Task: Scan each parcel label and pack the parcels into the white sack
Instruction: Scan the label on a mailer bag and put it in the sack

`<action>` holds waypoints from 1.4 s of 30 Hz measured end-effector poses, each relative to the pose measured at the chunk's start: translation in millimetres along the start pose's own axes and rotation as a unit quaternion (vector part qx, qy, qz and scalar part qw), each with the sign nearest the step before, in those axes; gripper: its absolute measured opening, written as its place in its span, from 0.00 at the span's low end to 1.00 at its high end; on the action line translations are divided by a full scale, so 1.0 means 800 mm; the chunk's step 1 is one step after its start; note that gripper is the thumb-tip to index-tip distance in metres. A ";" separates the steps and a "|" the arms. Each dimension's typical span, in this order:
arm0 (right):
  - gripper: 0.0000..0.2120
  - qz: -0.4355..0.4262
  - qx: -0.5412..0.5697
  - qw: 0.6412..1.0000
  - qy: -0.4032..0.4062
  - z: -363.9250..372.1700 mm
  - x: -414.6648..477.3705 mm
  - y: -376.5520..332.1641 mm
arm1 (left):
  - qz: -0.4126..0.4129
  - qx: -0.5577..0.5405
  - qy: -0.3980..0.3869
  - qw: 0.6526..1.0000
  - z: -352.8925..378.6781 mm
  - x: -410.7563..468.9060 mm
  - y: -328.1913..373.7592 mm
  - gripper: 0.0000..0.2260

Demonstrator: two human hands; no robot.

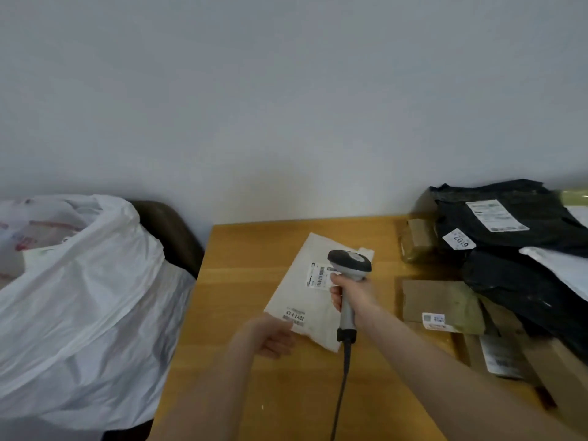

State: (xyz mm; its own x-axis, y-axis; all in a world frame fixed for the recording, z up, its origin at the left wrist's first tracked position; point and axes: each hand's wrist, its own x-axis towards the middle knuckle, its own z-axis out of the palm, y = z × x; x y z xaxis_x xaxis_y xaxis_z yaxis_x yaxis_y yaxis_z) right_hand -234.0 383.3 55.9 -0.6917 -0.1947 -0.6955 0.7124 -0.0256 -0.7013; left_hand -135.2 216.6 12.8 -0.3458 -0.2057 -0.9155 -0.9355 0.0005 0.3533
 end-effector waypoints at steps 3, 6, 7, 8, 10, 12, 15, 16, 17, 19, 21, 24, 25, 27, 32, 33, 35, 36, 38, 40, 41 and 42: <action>0.05 0.027 -0.016 0.999 0.008 0.010 0.019 0.019 | 0.072 0.047 0.151 0.985 -0.029 0.030 -0.005 0.12; 0.10 0.047 -0.059 0.997 0.022 0.013 0.038 0.047 | 0.124 0.086 0.217 0.965 -0.047 0.059 0.002 0.24; 0.12 0.053 -0.067 0.996 0.026 0.014 0.044 0.057 | 0.122 0.091 0.202 0.968 -0.047 0.069 0.004 0.27; 0.14 0.060 -0.072 0.995 0.028 0.015 0.049 0.067 | 0.117 0.092 0.186 0.971 -0.045 0.083 0.004 0.29; 0.19 0.072 -0.081 0.994 0.028 0.016 0.054 0.081 | 0.119 0.078 0.162 0.976 -0.038 0.102 0.004 0.33; 0.20 0.089 -0.079 0.993 0.027 0.016 0.060 0.093 | 0.126 0.063 0.153 0.978 -0.030 0.117 0.004 0.34; 0.19 0.101 -0.074 0.992 0.023 0.011 0.064 0.102 | 0.138 0.041 0.133 0.981 -0.021 0.128 0.005 0.26; 0.19 0.099 -0.069 0.993 0.021 0.009 0.066 0.102 | 0.134 0.030 0.117 0.984 -0.020 0.128 0.006 0.23; 0.18 0.096 -0.061 0.993 0.019 0.008 0.065 0.101 | 0.122 0.019 0.101 0.987 -0.019 0.127 0.006 0.20; 0.17 0.091 -0.054 0.994 0.017 0.005 0.064 0.100 | 0.101 0.004 0.082 0.991 -0.018 0.122 0.006 0.21; 0.15 0.086 -0.057 0.995 0.015 0.003 0.059 0.099 | 0.103 -0.003 0.077 0.992 -0.013 0.116 0.008 0.21; 0.13 0.069 -0.047 0.996 0.019 -0.001 0.047 0.095 | 0.147 0.024 0.091 0.985 -0.004 0.101 0.016 0.14; 0.12 0.060 -0.046 0.997 0.023 -0.004 0.042 0.091 | 0.167 0.030 0.102 0.980 -0.004 0.094 0.020 0.11; 0.09 0.038 -0.041 0.998 0.023 -0.008 0.027 0.081 | 0.206 0.025 0.121 0.971 -0.009 0.077 0.031 0.09; 0.06 -0.058 -0.045 0.997 0.026 -0.011 -0.022 0.046 | 0.307 -0.033 0.171 0.936 -0.035 0.019 0.062 0.11; 0.07 -0.075 -0.050 0.996 0.021 -0.010 -0.034 0.040 | 0.329 -0.048 0.184 0.925 -0.039 0.006 0.069 0.11; 0.06 -0.098 -0.063 0.993 0.005 -0.010 -0.056 0.031 | 0.358 -0.071 0.205 0.908 -0.047 -0.020 0.081 0.11; 0.06 -0.104 -0.073 0.992 -0.002 -0.010 -0.067 0.028 | 0.370 -0.082 0.211 0.901 -0.051 -0.031 0.085 0.11; 0.06 -0.111 -0.081 0.990 -0.023 -0.011 -0.086 0.023 | 0.394 -0.107 0.210 0.888 -0.059 -0.050 0.093 0.09; 0.05 -0.115 -0.074 0.990 -0.042 -0.010 -0.103 0.017 | 0.415 -0.125 0.202 0.878 -0.065 -0.066 0.097 0.07; 0.05 -0.119 -0.072 0.989 -0.053 -0.009 -0.110 0.014 | 0.422 -0.129 0.199 0.875 -0.068 -0.071 0.099 0.07; 0.05 -0.123 -0.071 0.988 -0.064 -0.008 -0.118 0.010 | 0.427 -0.132 0.194 0.873 -0.071 -0.076 0.100 0.07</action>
State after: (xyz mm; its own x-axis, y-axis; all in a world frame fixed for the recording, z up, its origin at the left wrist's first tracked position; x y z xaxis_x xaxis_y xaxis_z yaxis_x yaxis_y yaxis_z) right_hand -163.8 407.3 114.8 -0.8144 -0.3223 -0.4826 0.4952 0.0476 -0.8675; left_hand -185.2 173.3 107.8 -0.8110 -0.5567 -0.1799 -0.2815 0.1017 0.9542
